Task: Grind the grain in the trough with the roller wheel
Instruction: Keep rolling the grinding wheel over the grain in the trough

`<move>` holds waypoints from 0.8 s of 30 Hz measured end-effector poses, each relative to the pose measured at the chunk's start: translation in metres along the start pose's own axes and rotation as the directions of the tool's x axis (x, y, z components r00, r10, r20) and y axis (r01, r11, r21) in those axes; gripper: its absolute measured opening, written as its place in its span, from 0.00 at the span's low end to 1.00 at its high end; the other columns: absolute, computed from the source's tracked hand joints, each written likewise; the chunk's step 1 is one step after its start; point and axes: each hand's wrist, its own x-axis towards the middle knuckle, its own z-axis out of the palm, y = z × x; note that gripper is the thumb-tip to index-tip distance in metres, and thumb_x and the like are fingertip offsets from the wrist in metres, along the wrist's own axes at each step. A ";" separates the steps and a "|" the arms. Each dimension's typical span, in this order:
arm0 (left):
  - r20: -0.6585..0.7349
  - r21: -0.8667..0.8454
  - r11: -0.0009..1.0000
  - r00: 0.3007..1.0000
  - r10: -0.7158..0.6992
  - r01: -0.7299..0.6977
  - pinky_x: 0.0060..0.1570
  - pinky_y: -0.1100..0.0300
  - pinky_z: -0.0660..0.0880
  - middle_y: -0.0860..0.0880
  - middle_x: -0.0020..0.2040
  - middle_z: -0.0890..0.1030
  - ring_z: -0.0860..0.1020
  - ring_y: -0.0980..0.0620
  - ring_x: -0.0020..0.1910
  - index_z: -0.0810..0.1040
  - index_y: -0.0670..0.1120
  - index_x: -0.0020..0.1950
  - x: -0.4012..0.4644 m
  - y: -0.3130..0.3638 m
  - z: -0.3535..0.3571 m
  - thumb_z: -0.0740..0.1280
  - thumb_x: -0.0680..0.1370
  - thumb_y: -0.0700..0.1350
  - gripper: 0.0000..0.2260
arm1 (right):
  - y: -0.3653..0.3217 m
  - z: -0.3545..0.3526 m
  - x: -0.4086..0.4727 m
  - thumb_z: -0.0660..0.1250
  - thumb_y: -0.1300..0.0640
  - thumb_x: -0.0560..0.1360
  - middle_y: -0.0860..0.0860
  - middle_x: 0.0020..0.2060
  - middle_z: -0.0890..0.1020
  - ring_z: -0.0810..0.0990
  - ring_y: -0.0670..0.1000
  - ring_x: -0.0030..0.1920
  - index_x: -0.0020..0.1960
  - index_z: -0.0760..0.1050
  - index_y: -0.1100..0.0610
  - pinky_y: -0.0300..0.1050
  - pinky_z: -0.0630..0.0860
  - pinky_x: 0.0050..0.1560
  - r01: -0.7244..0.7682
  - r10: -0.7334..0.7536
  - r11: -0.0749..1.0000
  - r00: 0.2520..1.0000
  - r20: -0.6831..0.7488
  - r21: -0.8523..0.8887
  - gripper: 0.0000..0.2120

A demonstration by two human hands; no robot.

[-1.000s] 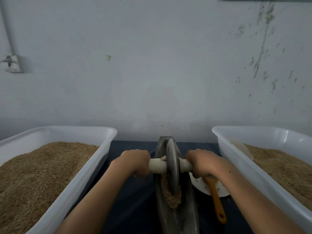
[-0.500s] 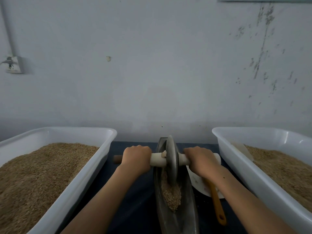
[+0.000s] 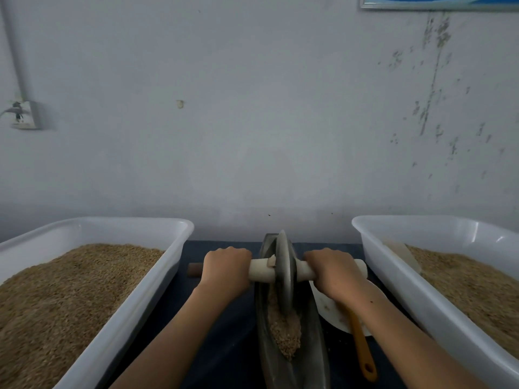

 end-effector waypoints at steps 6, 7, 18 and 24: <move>0.062 -0.014 0.999 0.997 0.035 -0.034 0.44 0.58 0.66 0.49 0.53 0.79 0.77 0.50 0.51 0.73 0.48 0.60 0.002 -0.002 -0.002 0.67 0.75 0.49 0.15 | 0.002 -0.001 -0.001 0.64 0.61 0.76 0.51 0.52 0.80 0.79 0.52 0.51 0.57 0.73 0.52 0.45 0.71 0.50 0.003 -0.003 1.000 0.999 0.038 0.015 0.11; 0.121 -0.020 0.999 0.992 0.040 -0.037 0.44 0.58 0.67 0.48 0.53 0.78 0.77 0.50 0.51 0.73 0.47 0.61 0.002 -0.003 -0.004 0.69 0.74 0.49 0.17 | 0.002 -0.004 -0.001 0.64 0.61 0.75 0.52 0.52 0.80 0.78 0.53 0.51 0.58 0.73 0.53 0.45 0.71 0.48 0.016 -0.016 1.000 0.996 0.083 -0.003 0.12; 0.159 -0.004 1.000 0.987 0.012 -0.012 0.43 0.57 0.67 0.48 0.52 0.78 0.75 0.50 0.47 0.73 0.47 0.60 0.000 -0.001 -0.007 0.69 0.73 0.49 0.17 | 0.002 -0.008 0.000 0.65 0.62 0.74 0.52 0.47 0.78 0.78 0.53 0.46 0.55 0.74 0.54 0.44 0.68 0.42 0.017 -0.014 1.000 0.988 0.154 -0.018 0.11; -0.067 -0.002 1.000 0.998 0.000 -0.001 0.43 0.58 0.66 0.49 0.52 0.79 0.77 0.49 0.50 0.73 0.49 0.58 -0.003 0.003 -0.001 0.65 0.76 0.48 0.11 | 0.001 0.005 0.001 0.61 0.59 0.77 0.49 0.51 0.80 0.79 0.53 0.52 0.53 0.71 0.50 0.45 0.69 0.46 -0.006 0.010 0.999 0.996 -0.091 0.037 0.07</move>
